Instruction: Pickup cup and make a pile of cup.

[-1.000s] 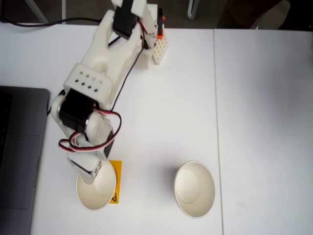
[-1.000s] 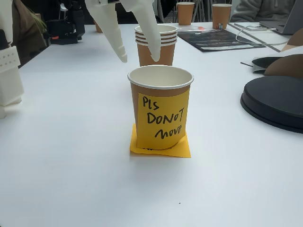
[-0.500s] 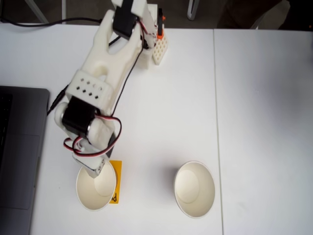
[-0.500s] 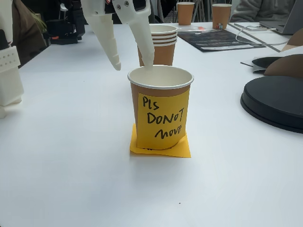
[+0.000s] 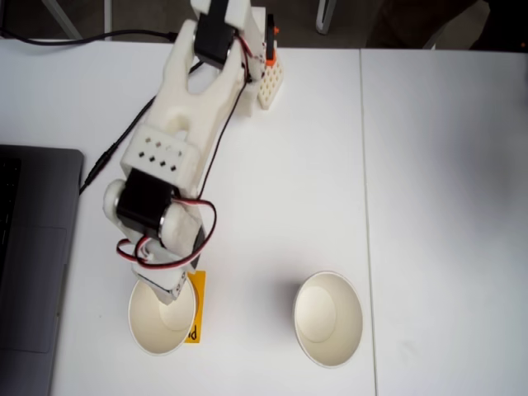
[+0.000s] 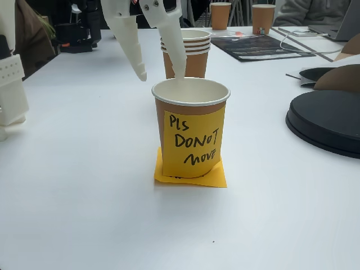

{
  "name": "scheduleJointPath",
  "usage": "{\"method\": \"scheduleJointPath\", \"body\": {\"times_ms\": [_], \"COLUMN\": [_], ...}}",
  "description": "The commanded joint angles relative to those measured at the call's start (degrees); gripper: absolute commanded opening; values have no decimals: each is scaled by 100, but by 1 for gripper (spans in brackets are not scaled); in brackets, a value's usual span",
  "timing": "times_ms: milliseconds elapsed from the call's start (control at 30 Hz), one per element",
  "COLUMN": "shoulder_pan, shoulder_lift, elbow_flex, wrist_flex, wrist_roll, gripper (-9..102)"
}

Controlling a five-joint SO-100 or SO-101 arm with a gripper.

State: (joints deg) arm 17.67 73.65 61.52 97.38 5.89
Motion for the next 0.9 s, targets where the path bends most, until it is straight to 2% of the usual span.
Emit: {"method": "scheduleJointPath", "body": {"times_ms": [0,233,867], "shoulder_pan": [-79,-26,26], "shoulder_lift": [-62,-334,-1890], "elbow_flex": [-132,-158,-1688], "wrist_flex": [26,-9,9], "wrist_roll": [-53,-53,-9], "gripper": [21,21,21]}}
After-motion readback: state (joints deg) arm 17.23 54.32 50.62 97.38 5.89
